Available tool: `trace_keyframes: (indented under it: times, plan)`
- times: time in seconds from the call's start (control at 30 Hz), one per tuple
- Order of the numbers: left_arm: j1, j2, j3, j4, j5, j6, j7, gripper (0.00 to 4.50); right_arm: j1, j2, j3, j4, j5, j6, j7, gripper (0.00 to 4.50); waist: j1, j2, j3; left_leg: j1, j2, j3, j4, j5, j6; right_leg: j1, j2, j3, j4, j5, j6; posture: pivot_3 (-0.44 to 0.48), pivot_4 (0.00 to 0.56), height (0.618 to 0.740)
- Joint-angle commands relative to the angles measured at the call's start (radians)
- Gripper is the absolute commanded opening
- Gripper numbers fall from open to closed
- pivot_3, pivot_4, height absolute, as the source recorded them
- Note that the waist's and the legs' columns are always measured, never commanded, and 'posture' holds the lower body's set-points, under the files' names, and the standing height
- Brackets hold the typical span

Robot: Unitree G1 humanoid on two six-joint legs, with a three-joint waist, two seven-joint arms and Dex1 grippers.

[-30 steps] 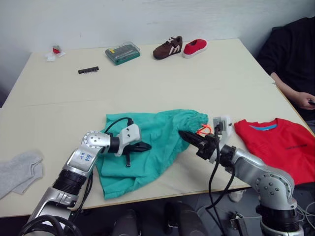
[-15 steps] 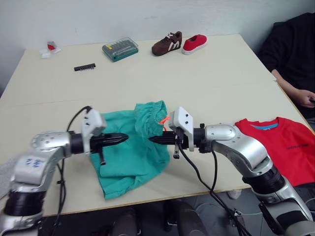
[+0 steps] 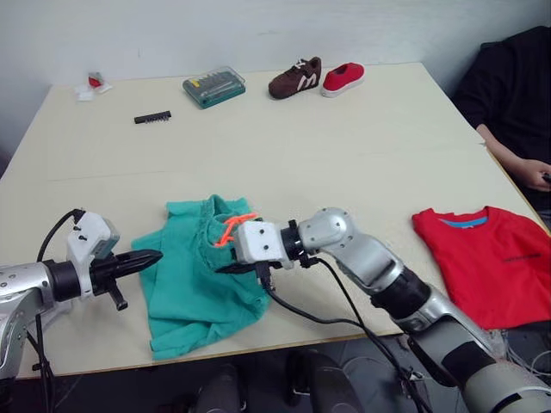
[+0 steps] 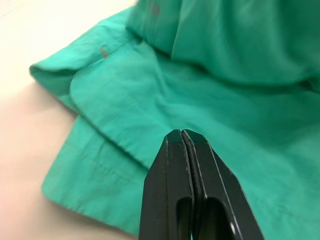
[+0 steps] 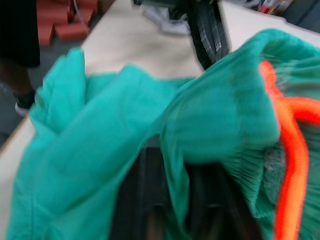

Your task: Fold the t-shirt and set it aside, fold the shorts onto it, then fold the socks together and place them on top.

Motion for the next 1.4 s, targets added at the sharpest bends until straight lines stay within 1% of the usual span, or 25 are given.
trace_keyframes:
  times: [0.03,0.07,0.17,0.27,0.4,0.5,0.57,0.63,0.67,0.7,0.73,0.87,1.03,1.13,1.23,1.3,1.4]
  plan:
    - [-0.03,0.036,0.034,0.02,0.007,-0.028,0.006,0.0,-0.005,0.03,-0.012,0.005,-0.009,-0.053,0.034,2.07,-0.001,0.0,0.0,0.0,0.0,0.0,0.0,0.0,0.0,0.0,0.0,0.0,0.0,0.0,0.0,0.0,0.15,0.74]
    - [-0.039,0.044,0.033,0.033,0.008,-0.034,0.003,0.0,-0.001,0.034,-0.011,0.008,-0.01,-0.068,0.046,2.37,-0.003,0.0,0.0,0.0,0.0,0.0,0.0,0.0,0.0,0.0,0.0,0.0,0.0,0.0,0.0,0.0,0.15,0.74]
    - [-0.084,0.067,0.023,0.089,0.018,-0.058,0.001,0.0,0.011,0.047,-0.017,0.009,0.002,-0.109,0.084,3.49,-0.012,0.0,0.0,0.0,0.0,0.0,0.0,0.0,0.0,0.0,0.0,0.0,0.0,0.0,0.0,0.0,0.15,0.74]
    - [-0.151,0.084,0.011,0.13,0.01,-0.062,0.0,0.0,0.027,0.047,-0.055,-0.024,0.067,-0.094,0.136,4.49,-0.018,0.0,0.0,0.0,0.0,0.0,0.0,0.0,0.0,0.0,0.0,-0.001,0.001,0.0,0.0,0.0,0.15,0.74]
    - [-0.245,0.095,-0.006,0.133,-0.039,-0.021,-0.021,0.0,0.034,0.014,-0.124,-0.077,0.132,-0.025,0.162,4.49,-0.018,0.0,0.0,0.0,0.0,0.0,0.0,0.0,0.0,0.0,-0.001,-0.001,0.002,0.0,0.0,0.0,0.15,0.74]
    - [-0.315,0.1,-0.035,0.077,-0.108,0.05,-0.047,0.0,0.043,-0.023,-0.213,-0.121,0.183,0.076,0.13,4.49,-0.018,0.0,0.0,0.0,0.0,0.0,0.001,0.0,0.0,0.0,-0.001,-0.001,0.002,0.0,0.0,0.0,0.15,0.74]
    - [-0.347,0.097,-0.055,0.04,-0.144,0.095,-0.052,0.0,0.054,-0.04,-0.25,-0.144,0.204,0.13,0.11,4.49,-0.017,-0.001,0.0,0.0,0.0,0.0,0.001,0.0,0.0,0.0,-0.001,-0.001,0.002,0.0,0.0,0.0,0.15,0.74]
    - [-0.371,0.091,-0.085,0.01,-0.166,0.123,-0.055,0.0,0.072,-0.053,-0.272,-0.164,0.219,0.171,0.096,4.1,-0.019,0.0,0.0,0.0,0.0,0.0,0.001,0.0,0.0,0.0,-0.001,0.0,0.002,0.0,0.0,0.0,0.15,0.74]
    - [-0.379,0.085,-0.124,-0.006,-0.158,0.112,-0.066,0.0,0.092,-0.06,-0.267,-0.17,0.206,0.168,0.089,3.85,-0.021,0.0,0.0,0.001,0.0,0.0,0.001,0.0,-0.001,0.0,0.0,0.0,0.002,0.0,0.0,0.0,0.15,0.74]
    - [-0.381,0.082,-0.167,-0.016,-0.141,0.09,-0.082,0.0,0.109,-0.06,-0.25,-0.167,0.178,0.156,0.076,3.51,-0.02,0.0,0.0,0.001,0.0,0.001,0.0,0.0,-0.001,0.0,0.0,0.0,0.002,0.0,-0.001,0.0,0.15,0.74]
    - [-0.381,0.074,-0.208,-0.009,-0.106,0.048,-0.092,0.0,0.121,-0.053,-0.226,-0.16,0.145,0.137,0.062,3.23,-0.021,0.0,0.0,0.001,0.0,0.001,0.0,0.001,-0.001,0.0,0.0,-0.001,0.002,0.0,-0.001,0.0,0.15,0.74]
    - [-0.369,0.076,-0.321,0.076,0.007,-0.082,-0.133,0.0,0.114,0.034,-0.172,-0.099,0.072,0.111,-0.014,1.86,-0.027,0.0,0.0,0.002,0.001,0.003,0.001,0.001,-0.002,-0.001,0.001,0.001,0.004,0.0,-0.002,0.0,0.15,0.74]
    - [-0.378,0.049,-0.439,0.189,0.12,-0.211,-0.162,0.0,0.084,0.129,-0.121,0.041,-0.029,0.034,-0.08,0.08,-0.021,0.0,0.0,0.001,0.001,0.002,0.001,0.002,-0.004,-0.002,0.002,0.001,0.004,0.0,-0.003,0.0,0.15,0.74]
    - [-0.367,0.041,-0.484,0.247,0.199,-0.283,-0.15,0.0,0.075,0.155,-0.082,0.139,-0.102,-0.043,-0.103,0.03,-0.02,0.0,0.0,0.0,0.001,0.003,0.002,0.001,-0.002,-0.002,0.002,0.001,0.004,0.0,-0.003,0.0,0.15,0.74]
    - [-0.349,0.04,-0.487,0.285,0.244,-0.313,-0.128,0.0,0.089,0.147,-0.048,0.193,-0.155,-0.111,-0.092,0.03,-0.022,0.0,0.0,0.0,0.001,0.003,0.003,0.001,-0.002,-0.002,0.002,0.001,0.004,0.0,-0.003,0.0,0.15,0.74]
    - [-0.341,0.043,-0.482,0.308,0.268,-0.336,-0.115,0.0,0.108,0.121,-0.028,0.197,-0.176,-0.151,-0.064,0.03,-0.021,0.0,0.0,0.0,0.002,0.003,0.003,0.001,-0.002,-0.002,0.002,0.001,0.004,0.0,-0.003,0.0,0.15,0.74]
    - [-0.331,0.046,-0.474,0.346,0.294,-0.372,-0.095,0.0,0.156,0.062,-0.013,0.149,-0.177,-0.172,-0.001,0.03,-0.021,0.0,0.0,0.001,0.002,0.003,0.003,0.001,-0.002,-0.001,0.002,0.001,0.004,0.0,-0.003,0.0,0.15,0.74]
